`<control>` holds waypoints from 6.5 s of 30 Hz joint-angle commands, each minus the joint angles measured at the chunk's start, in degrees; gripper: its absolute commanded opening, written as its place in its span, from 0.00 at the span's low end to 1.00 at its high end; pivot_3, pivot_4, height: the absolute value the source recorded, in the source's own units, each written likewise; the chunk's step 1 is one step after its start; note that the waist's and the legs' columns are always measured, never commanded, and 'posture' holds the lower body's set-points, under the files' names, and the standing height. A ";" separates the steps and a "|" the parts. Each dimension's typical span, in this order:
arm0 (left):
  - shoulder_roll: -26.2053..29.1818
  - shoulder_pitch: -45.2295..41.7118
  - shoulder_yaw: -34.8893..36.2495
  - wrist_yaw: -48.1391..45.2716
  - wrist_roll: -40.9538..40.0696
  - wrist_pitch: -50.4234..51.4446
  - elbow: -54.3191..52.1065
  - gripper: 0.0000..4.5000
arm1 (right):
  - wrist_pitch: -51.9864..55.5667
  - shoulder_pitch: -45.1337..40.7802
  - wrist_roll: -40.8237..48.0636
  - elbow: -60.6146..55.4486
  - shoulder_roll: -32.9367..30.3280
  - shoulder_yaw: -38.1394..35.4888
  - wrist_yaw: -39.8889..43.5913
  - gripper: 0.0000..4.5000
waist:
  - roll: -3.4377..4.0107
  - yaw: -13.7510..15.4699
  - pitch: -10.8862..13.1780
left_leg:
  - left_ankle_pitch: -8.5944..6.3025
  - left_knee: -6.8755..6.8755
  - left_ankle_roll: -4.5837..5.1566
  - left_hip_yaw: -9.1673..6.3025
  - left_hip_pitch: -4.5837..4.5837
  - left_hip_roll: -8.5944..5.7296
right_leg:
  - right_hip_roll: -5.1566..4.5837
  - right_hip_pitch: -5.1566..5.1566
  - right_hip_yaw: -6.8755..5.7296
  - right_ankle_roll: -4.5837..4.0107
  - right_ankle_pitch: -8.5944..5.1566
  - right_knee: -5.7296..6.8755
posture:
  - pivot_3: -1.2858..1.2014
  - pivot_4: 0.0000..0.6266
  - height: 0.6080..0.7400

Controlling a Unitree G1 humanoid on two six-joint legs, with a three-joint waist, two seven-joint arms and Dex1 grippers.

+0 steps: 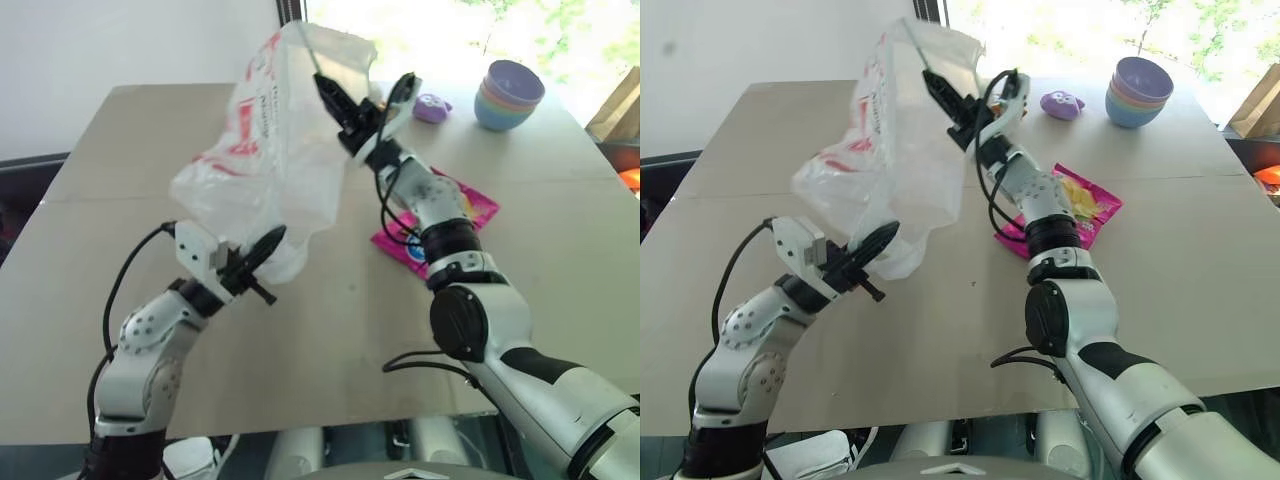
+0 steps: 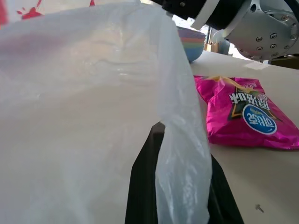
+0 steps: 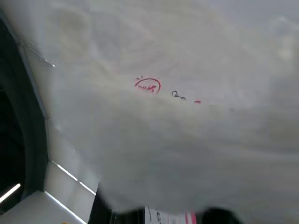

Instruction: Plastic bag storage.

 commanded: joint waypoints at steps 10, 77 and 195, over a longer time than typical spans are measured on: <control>-2.59 -9.17 1.48 1.06 0.83 -3.82 5.76 0.00 | 13.99 20.95 -2.84 -31.98 -4.39 9.57 -22.79 0.17 | 0.01 0.26 0.00 | 0.01 0.02 -0.02 0.47 0.10 -0.01 | 0.01 -0.10 0.22 0.01 0.00 0.20 | 0.52 0.24 1.00; -18.77 -9.87 -3.18 15.17 5.82 -7.27 8.24 0.00 | 13.90 40.21 -1.69 -32.74 -18.19 3.66 -9.85 0.01 | -0.59 1.14 -0.23 | -0.07 0.14 0.17 0.49 0.88 0.01 | 0.35 0.23 1.17 0.04 0.03 0.32 | 0.52 0.24 1.00; 0.21 -75.04 4.10 9.83 12.53 -30.51 63.28 0.00 | -26.09 -5.61 -18.30 -11.17 -33.13 2.44 -10.16 0.01 | -0.51 1.04 0.43 | 0.13 -0.48 -0.14 1.01 -0.08 -0.14 | 0.13 -0.53 0.53 0.10 0.03 -0.03 | 0.52 0.24 1.00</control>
